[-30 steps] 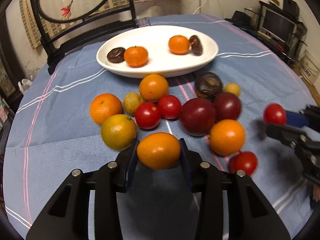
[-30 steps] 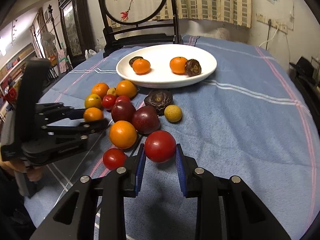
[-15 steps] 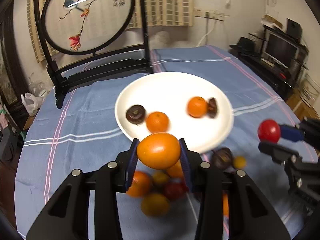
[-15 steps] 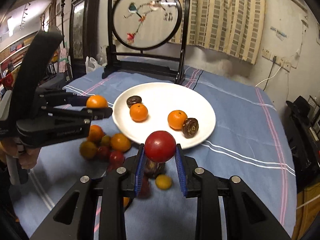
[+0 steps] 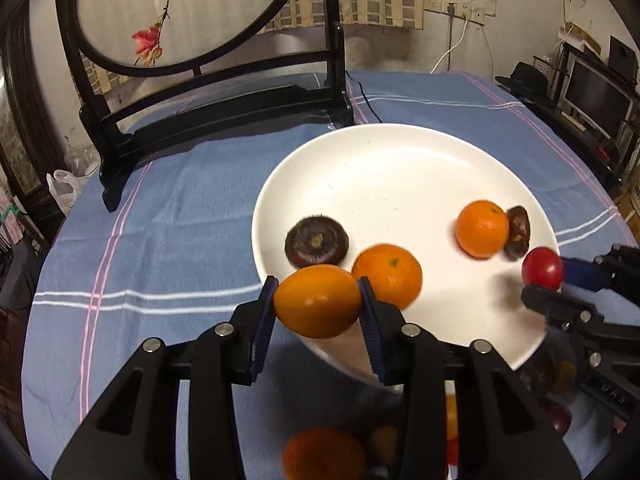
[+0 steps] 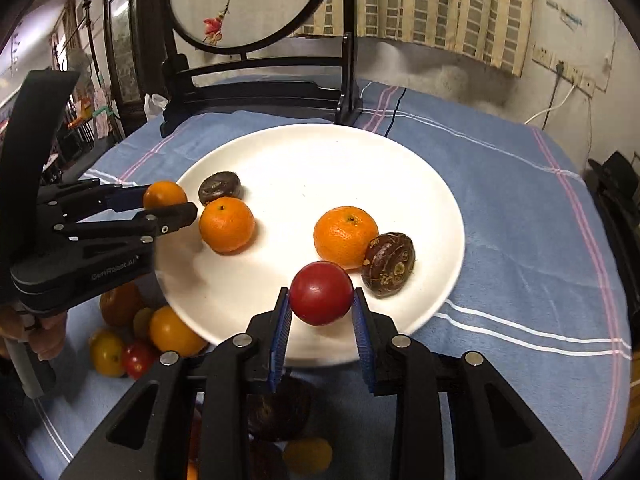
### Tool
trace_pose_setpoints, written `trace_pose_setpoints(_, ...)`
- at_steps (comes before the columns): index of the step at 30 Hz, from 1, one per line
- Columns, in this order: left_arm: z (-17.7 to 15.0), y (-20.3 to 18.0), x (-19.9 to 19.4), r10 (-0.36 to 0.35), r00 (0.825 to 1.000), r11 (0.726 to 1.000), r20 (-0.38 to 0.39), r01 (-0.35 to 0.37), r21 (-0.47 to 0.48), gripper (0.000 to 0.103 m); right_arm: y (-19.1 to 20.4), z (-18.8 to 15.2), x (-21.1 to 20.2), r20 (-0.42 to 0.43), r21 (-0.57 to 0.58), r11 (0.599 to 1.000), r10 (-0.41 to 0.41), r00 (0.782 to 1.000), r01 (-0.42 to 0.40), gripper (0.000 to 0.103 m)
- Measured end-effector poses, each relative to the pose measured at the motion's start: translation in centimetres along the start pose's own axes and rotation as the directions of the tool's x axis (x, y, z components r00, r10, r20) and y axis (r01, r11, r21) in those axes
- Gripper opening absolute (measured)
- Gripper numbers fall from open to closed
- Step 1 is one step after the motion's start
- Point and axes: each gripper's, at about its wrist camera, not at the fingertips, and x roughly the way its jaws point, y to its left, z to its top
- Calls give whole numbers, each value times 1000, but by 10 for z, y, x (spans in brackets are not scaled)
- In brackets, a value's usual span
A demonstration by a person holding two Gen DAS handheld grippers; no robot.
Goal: Organize fruits
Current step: 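Carry the tomato and orange fruit onto the white plate and release both, then grasp another red cherry tomato with the right tool while the left grasps a yellow-green fruit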
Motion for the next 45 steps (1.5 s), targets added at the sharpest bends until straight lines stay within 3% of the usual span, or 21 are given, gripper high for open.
trace_pose_setpoints(1,3,1,2,-10,1000,1000,-2,10,-6,47,0,1,0,6,9,1000,14,1000,-14,43)
trace_pose_setpoints(2,6,3,3,4,1000,1000,0,-4,-16,63,-1,1,0,12,12,1000,15,1000,-15,43)
trace_pose_setpoints(4,10,5,-1,22,999,999,25,-21,-30,78,-1,2,-5,29,18,1000,18,999,-18,43)
trace_pose_setpoints(12,2,10,-33,-7,997,999,73,11,-53,83,-5,-13,-36,58,32,999,18,998,-20,49)
trace_pose_setpoints(20,-53,5,-70,-22,999,998,50,25,-62,87,2,-56,-70,67,55,997,43,997,-47,60)
trace_pose_setpoints(24,-85,2,-86,-13,999,998,38,16,-65,87,15,-84,-83,58,58,998,33,998,-36,73)
trace_pose_setpoints(34,-142,0,-106,-39,999,993,1,38,-109,88,51,-129,-98,28,42,998,52,998,-53,74)
trace_pose_setpoints(45,-157,-10,-104,-28,1000,994,-14,26,-102,89,70,-143,-81,-65,27,1000,4,998,-2,74)
